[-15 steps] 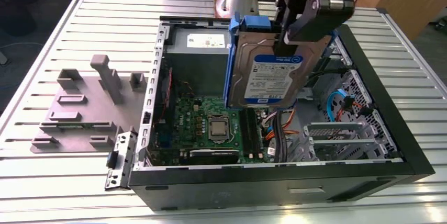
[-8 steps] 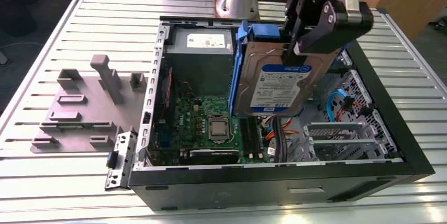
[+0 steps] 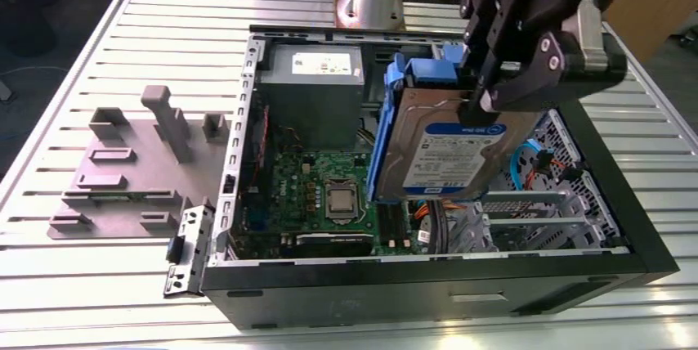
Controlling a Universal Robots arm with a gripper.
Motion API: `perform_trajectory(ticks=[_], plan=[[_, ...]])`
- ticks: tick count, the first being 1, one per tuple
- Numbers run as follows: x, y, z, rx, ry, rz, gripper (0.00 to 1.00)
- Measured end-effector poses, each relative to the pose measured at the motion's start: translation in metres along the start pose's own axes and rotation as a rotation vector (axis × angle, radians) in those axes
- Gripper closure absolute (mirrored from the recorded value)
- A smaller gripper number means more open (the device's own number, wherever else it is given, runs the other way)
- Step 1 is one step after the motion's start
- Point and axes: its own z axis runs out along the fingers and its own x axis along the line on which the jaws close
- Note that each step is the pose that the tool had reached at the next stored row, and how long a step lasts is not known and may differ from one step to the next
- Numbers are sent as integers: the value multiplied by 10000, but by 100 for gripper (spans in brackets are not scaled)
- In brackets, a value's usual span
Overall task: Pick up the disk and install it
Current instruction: 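Pick up the disk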
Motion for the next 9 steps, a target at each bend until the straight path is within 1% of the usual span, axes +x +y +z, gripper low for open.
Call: perform_trajectory(ticks=[2, 6, 9], plan=[[41, -18, -2, 0, 0, -1, 65], [99, -44, -4, 0, 0, -1, 65], [114, -75, -5, 0, 0, 0, 65]])
